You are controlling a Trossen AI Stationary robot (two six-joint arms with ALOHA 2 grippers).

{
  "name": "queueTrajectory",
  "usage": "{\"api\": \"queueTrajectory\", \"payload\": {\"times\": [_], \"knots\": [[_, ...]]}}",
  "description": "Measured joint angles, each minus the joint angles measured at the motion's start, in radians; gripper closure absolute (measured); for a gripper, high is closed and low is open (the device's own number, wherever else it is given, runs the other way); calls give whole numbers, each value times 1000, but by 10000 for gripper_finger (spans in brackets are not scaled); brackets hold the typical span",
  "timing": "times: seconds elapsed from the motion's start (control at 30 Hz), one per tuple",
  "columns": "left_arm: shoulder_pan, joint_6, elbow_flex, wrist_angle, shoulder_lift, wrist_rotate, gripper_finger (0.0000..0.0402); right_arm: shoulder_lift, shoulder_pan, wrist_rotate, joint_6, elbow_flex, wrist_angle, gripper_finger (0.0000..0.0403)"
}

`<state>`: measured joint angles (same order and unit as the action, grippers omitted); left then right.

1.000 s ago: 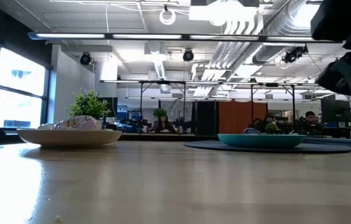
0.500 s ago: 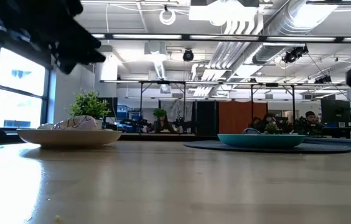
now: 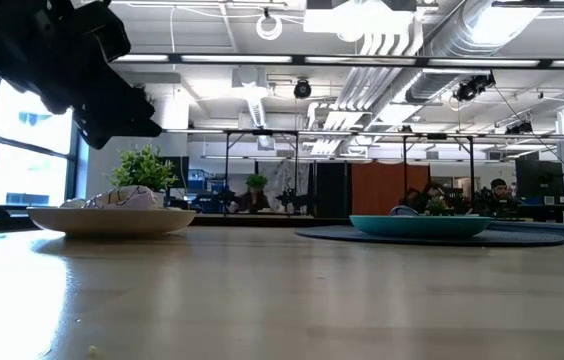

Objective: Pick & Place donuts
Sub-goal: Put the small green donut on the blue plate

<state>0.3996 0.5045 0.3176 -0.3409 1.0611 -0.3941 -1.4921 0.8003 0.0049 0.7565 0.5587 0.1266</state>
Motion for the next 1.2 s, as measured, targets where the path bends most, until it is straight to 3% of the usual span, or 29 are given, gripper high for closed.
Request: {"api": "queueTrajectory", "payload": {"times": [0.7, 1.2], "knots": [[0, -2, 0, 2, 0, 20, 237, 0, 81, 153, -27, -2, -41, 270], [0, -2, 0, 2, 0, 20, 237, -1, 72, 228, -46, -3, -98, 198]]}}
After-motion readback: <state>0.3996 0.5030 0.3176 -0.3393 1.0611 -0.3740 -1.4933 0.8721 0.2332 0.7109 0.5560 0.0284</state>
